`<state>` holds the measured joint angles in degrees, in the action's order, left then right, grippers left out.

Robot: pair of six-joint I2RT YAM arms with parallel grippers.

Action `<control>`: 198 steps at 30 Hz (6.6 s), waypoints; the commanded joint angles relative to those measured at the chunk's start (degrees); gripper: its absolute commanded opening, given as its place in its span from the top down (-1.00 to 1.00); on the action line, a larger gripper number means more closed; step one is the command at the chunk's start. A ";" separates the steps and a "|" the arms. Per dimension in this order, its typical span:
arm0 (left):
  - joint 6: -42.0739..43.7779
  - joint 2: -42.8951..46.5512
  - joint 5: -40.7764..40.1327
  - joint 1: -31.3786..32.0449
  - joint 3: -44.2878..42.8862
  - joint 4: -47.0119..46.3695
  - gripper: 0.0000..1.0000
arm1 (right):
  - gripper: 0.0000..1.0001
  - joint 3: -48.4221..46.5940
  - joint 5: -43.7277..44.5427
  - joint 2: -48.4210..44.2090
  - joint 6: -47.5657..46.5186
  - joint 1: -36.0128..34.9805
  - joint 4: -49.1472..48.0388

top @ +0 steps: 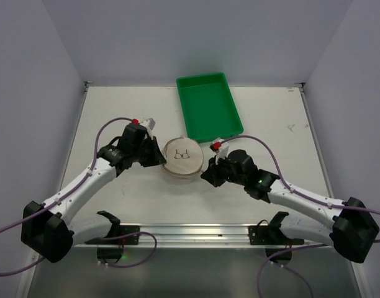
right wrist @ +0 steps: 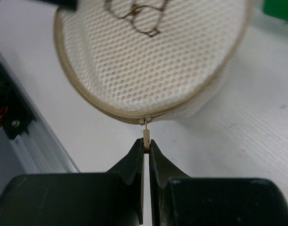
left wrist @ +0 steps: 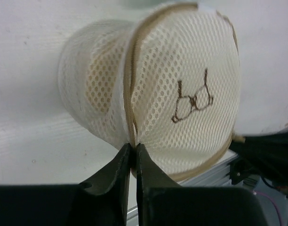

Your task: Unzip the laundry bag and remove the bra

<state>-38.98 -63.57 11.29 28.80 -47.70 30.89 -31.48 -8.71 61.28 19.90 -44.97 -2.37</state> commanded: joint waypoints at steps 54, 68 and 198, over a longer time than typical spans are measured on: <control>-4.97 8.29 7.24 0.91 7.27 0.48 1.00 | 1.00 -9.47 2.56 10.44 -1.97 12.01 7.56; 3.12 3.99 4.97 -0.32 1.83 5.14 1.00 | 1.00 -7.10 -6.33 5.79 -3.47 4.22 7.37; -0.66 -0.76 5.76 -4.01 2.17 -10.85 0.14 | -0.35 -29.33 14.68 24.05 14.55 -10.58 4.84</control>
<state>-40.86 -64.90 17.47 24.29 -46.02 20.62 -59.44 3.90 83.68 33.04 -55.70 8.58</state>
